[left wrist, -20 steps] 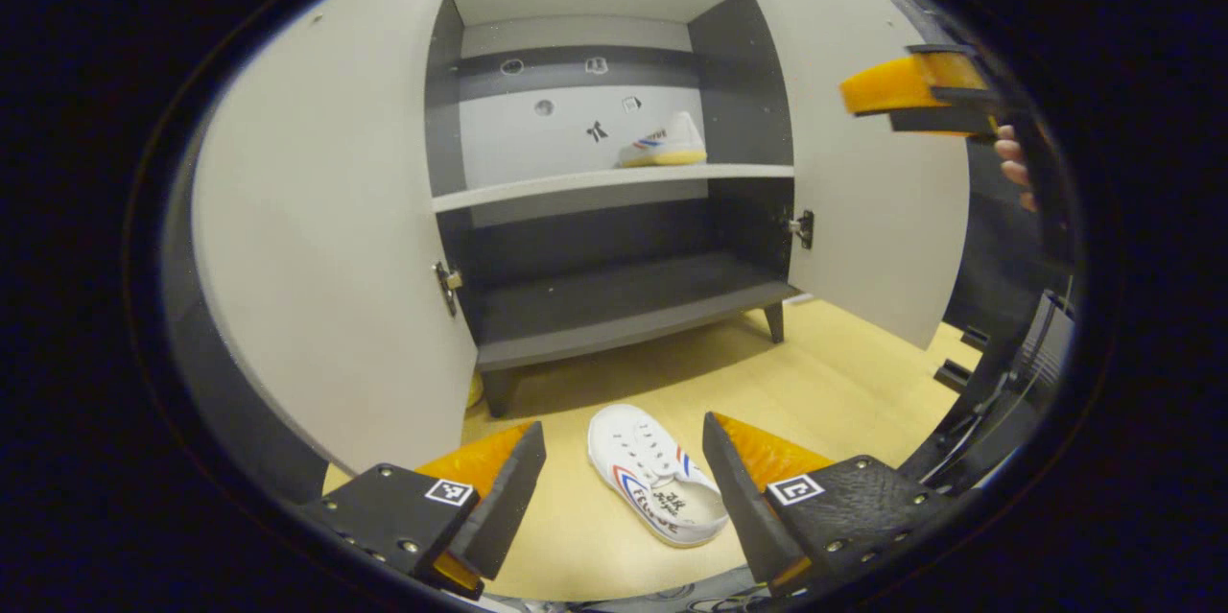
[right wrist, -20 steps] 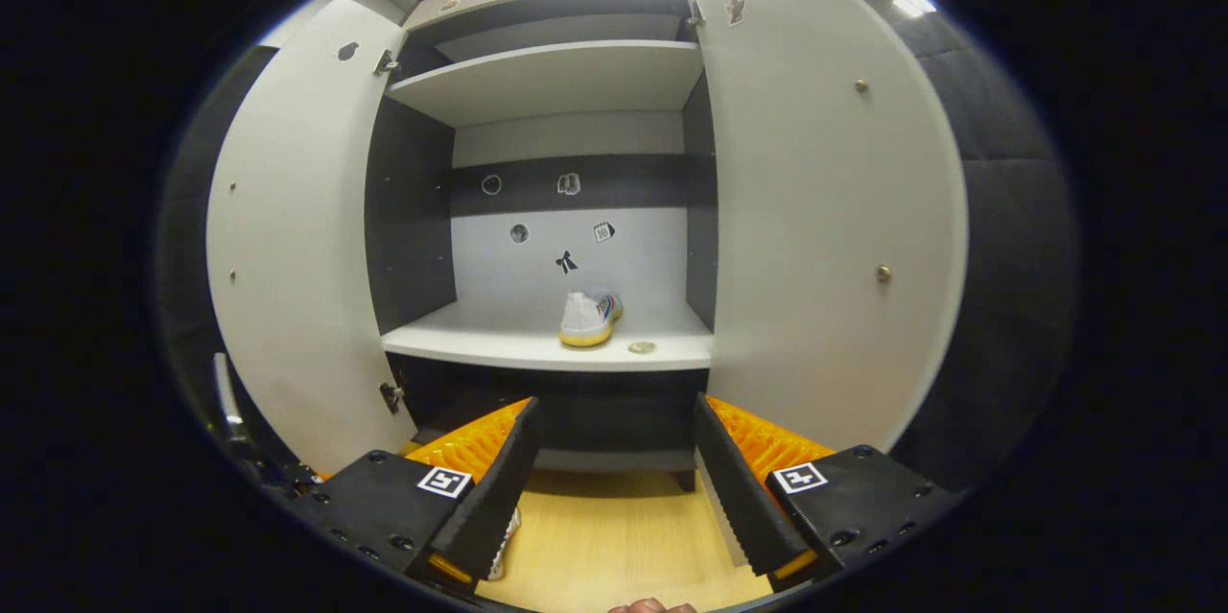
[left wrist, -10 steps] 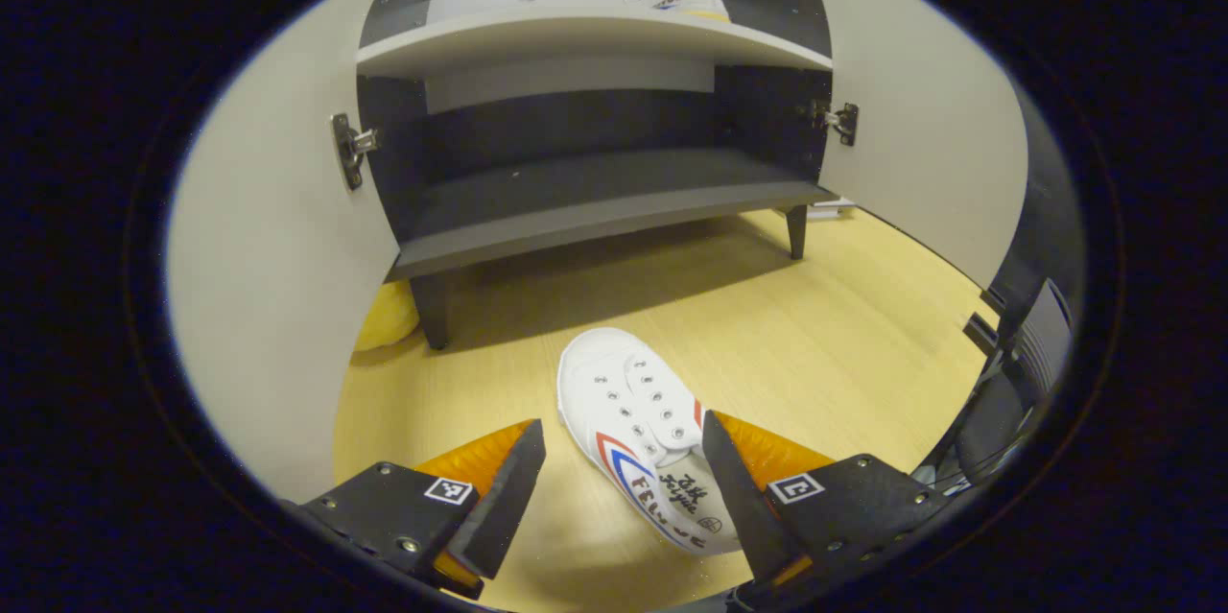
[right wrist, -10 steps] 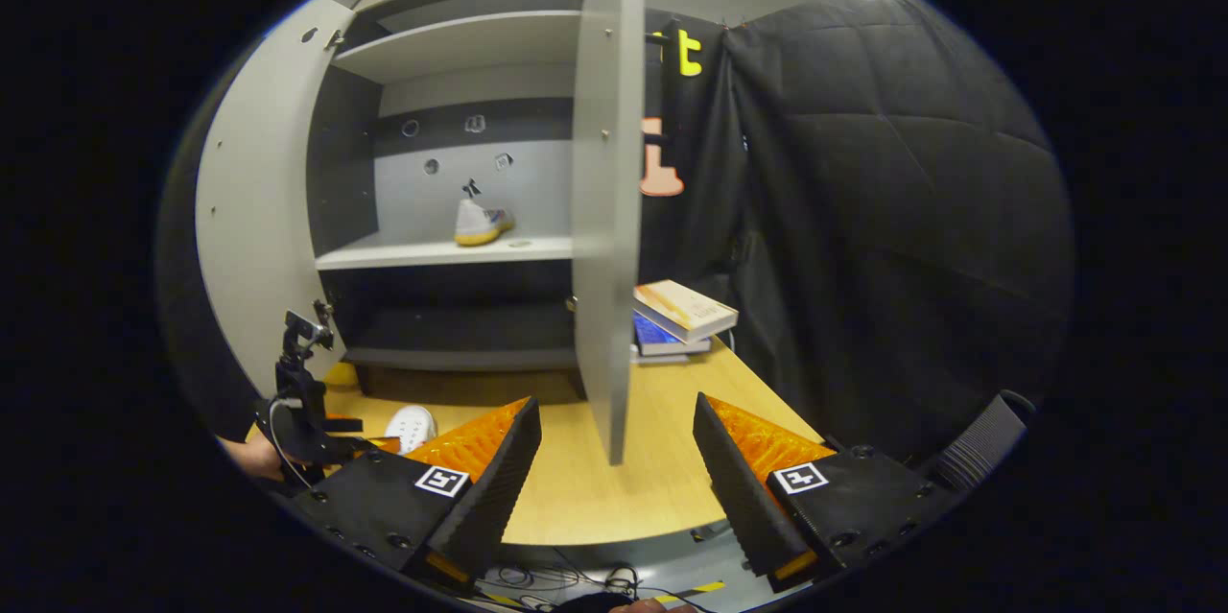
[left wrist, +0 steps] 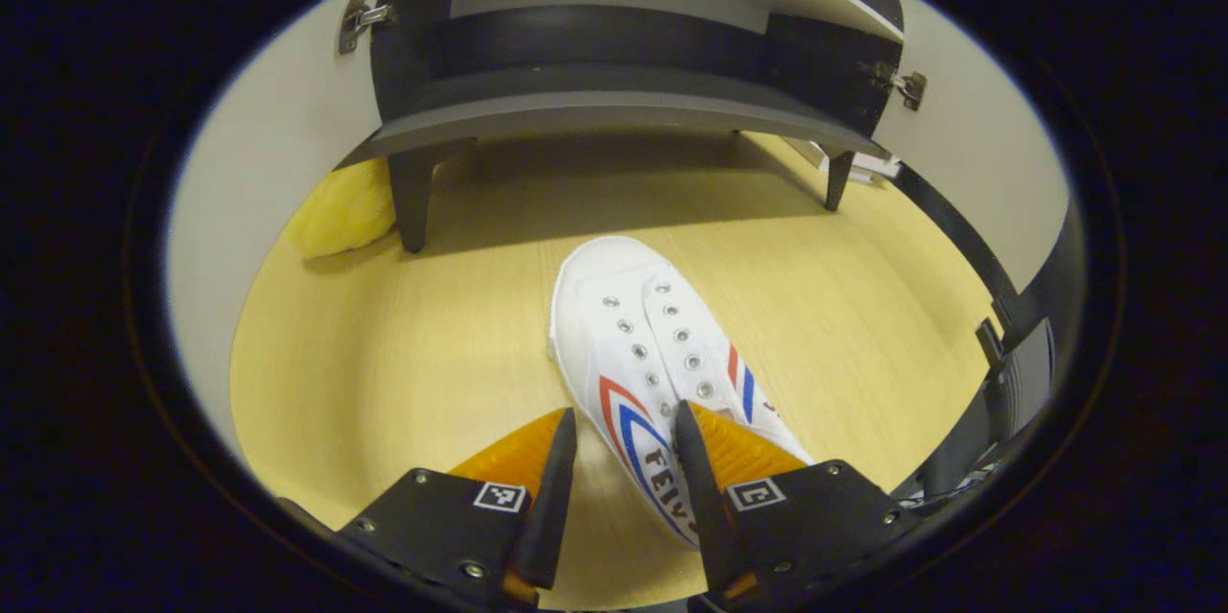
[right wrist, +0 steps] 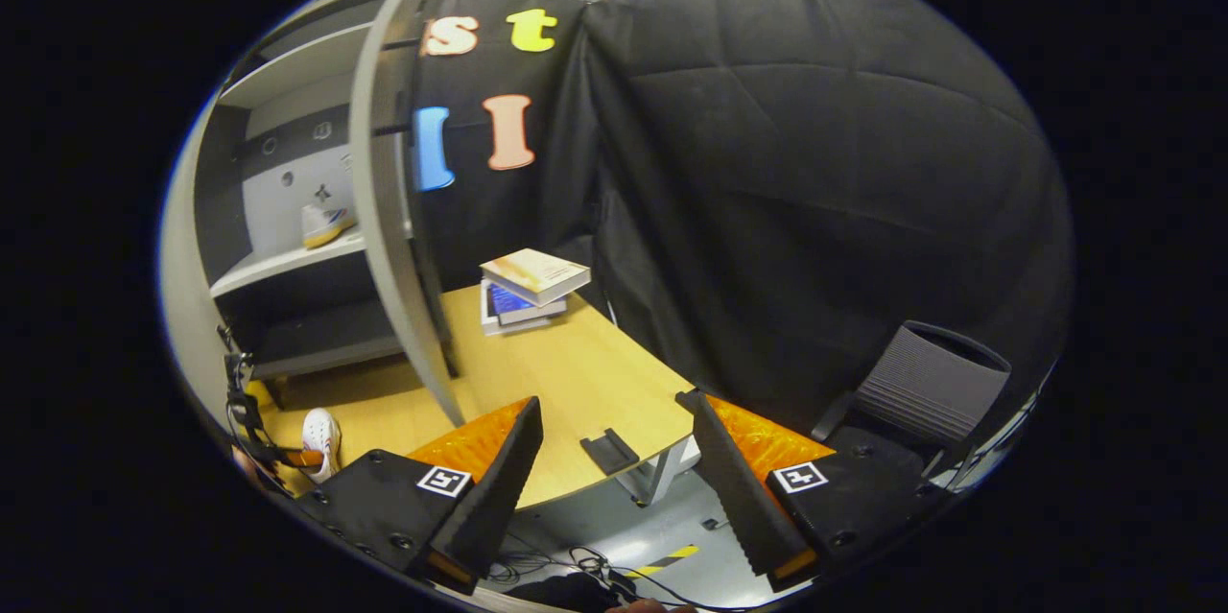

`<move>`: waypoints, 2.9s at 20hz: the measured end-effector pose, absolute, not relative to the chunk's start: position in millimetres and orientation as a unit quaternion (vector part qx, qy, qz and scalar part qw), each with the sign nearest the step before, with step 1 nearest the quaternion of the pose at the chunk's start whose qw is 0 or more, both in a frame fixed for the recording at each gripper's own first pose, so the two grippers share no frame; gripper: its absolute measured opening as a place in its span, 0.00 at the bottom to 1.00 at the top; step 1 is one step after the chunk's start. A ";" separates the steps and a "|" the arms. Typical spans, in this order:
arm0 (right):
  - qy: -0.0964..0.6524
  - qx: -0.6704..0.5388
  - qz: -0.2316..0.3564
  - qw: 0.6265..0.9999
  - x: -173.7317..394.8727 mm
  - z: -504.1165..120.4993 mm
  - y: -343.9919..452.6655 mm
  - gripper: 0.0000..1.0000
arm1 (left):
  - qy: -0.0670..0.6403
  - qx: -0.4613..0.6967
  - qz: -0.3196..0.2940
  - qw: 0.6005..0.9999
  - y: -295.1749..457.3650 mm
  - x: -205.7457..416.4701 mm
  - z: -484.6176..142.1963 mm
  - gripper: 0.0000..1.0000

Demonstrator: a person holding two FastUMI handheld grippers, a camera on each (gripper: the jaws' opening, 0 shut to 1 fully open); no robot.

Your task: Grab one shoe with the right hand and put it into the shoe cabinet, grab the other shoe with the left hand and put it into the shoe cabinet; then close the right door with the right hand and the left door with the left hand.

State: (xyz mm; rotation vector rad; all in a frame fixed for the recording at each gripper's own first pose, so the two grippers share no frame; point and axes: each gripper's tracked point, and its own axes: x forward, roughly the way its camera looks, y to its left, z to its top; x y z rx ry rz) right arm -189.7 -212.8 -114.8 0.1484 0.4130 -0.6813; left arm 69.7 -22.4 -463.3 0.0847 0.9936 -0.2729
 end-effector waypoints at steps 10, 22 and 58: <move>0.154 0.067 -0.304 0.938 -113.4 -91.9 -252.4 0.98 | 0.496 0.039 -0.061 0.865 -16.4 78.4 -446.0 0.03; 0.122 0.059 -0.289 0.948 -50.1 -79.1 -289.3 0.98 | 0.365 0.008 -0.092 0.926 -14.5 99.5 -425.3 0.02; 0.073 0.059 -0.251 0.963 -29.5 -24.5 -323.2 0.98 | 0.070 0.139 -0.052 0.986 -18.3 38.1 -351.8 1.00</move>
